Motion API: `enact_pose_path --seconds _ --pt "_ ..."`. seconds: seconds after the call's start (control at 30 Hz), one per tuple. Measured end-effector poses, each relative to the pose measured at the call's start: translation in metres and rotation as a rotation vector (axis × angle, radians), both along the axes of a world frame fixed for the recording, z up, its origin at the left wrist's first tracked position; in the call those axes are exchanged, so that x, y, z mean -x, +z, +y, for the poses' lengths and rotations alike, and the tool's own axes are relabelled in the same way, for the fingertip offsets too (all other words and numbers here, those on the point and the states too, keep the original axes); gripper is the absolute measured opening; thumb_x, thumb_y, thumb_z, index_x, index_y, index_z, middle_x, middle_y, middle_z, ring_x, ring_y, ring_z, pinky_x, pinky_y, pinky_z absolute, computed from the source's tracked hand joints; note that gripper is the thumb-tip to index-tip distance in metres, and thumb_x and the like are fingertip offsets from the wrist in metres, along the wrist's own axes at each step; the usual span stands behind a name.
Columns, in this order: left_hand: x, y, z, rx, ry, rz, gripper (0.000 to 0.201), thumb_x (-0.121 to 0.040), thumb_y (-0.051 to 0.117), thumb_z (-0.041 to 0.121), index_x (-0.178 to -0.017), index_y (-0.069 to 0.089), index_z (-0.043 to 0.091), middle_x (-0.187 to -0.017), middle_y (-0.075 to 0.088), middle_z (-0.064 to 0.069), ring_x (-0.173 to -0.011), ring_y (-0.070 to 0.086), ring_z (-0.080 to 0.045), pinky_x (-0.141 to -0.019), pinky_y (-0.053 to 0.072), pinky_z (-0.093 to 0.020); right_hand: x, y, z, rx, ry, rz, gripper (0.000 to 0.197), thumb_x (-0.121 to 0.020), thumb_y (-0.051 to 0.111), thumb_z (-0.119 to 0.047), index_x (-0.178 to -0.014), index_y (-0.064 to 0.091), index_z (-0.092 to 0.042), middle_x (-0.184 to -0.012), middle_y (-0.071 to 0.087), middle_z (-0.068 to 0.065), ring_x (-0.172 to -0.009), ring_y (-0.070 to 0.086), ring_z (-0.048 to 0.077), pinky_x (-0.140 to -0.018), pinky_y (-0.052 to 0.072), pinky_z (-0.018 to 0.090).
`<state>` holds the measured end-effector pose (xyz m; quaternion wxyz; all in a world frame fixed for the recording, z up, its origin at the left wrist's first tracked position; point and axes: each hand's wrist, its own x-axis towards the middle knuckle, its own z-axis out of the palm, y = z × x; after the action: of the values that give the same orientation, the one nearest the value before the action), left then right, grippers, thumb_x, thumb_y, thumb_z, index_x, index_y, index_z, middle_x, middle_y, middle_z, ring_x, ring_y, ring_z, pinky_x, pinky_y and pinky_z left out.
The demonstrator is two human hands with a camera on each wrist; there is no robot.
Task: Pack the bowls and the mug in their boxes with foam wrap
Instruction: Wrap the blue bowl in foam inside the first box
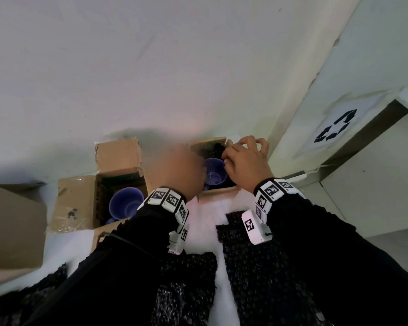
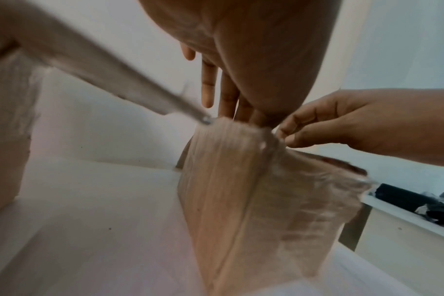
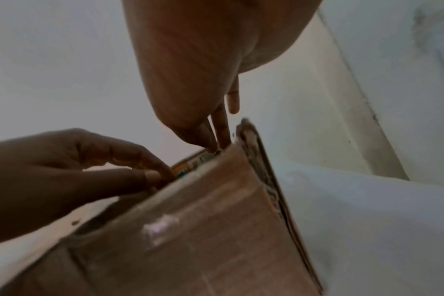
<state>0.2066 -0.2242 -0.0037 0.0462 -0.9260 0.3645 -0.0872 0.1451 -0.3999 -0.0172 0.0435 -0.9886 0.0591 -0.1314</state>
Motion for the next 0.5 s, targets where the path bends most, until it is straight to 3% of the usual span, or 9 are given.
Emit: enact_pose_path --seconds 0.07,0.17,0.23,0.3,0.4,0.5 --pt "0.014 0.005 0.0 0.062 -0.026 0.023 0.031 -0.092 0.038 0.043 -0.097 0.064 0.027 -0.101 0.066 0.009 -0.107 0.047 -0.022 -0.088 0.026 -0.042 0.019 0.007 -0.001 -0.158 0.025 -0.021 0.015 -0.086 0.053 -0.025 -0.095 0.065 -0.028 -0.098 0.067 -0.009 -0.104 0.048 0.021 -0.09 0.027 0.04" --pt "0.042 0.008 0.001 0.192 -0.098 0.093 0.027 -0.089 0.044 0.041 -0.092 0.067 0.026 -0.095 0.067 0.007 -0.092 0.053 -0.021 -0.08 0.034 -0.038 0.059 0.013 -0.001 -0.574 0.032 -0.029 0.014 -0.088 0.058 -0.021 -0.098 0.066 -0.026 -0.095 0.068 -0.007 -0.092 0.056 0.016 -0.082 0.045 0.037" --pt "0.063 0.004 0.004 0.264 -0.147 0.163 0.025 -0.086 0.047 0.037 -0.093 0.068 0.027 -0.093 0.068 0.006 -0.089 0.054 -0.022 -0.077 0.037 -0.036 0.092 0.016 0.003 -0.721 -0.001 -0.014 0.01 -0.089 0.063 -0.021 -0.097 0.068 -0.025 -0.095 0.069 -0.009 -0.089 0.06 0.011 -0.078 0.047 0.028" --pt "0.089 -0.002 0.009 0.294 -0.191 0.263 0.022 -0.086 0.05 0.036 -0.094 0.069 0.028 -0.093 0.068 0.006 -0.09 0.057 -0.022 -0.078 0.039 -0.036 0.127 0.014 0.005 -0.742 -0.011 0.047 0.01 -0.087 0.065 -0.021 -0.096 0.068 -0.025 -0.093 0.069 -0.011 -0.086 0.061 0.009 -0.074 0.046 0.023" --pt "0.129 -0.013 0.013 0.247 -0.262 0.387 0.023 -0.085 0.05 0.037 -0.096 0.068 0.029 -0.093 0.069 0.005 -0.091 0.06 -0.022 -0.08 0.043 -0.036 0.179 -0.001 0.006 -0.788 0.0 0.196 0.009 -0.083 0.071 -0.02 -0.091 0.069 -0.024 -0.084 0.07 -0.009 -0.081 0.063 0.011 -0.08 0.053 0.035" --pt "0.167 -0.025 0.016 0.189 -0.329 0.461 0.021 -0.086 0.054 0.035 -0.102 0.067 0.028 -0.097 0.067 0.004 -0.093 0.058 -0.022 -0.08 0.045 -0.035 0.226 -0.016 0.006 -0.858 -0.035 0.32 0.016 -0.074 0.079 -0.03 -0.085 0.068 -0.026 -0.084 0.07 -0.01 -0.082 0.063 0.007 -0.085 0.052 0.04"
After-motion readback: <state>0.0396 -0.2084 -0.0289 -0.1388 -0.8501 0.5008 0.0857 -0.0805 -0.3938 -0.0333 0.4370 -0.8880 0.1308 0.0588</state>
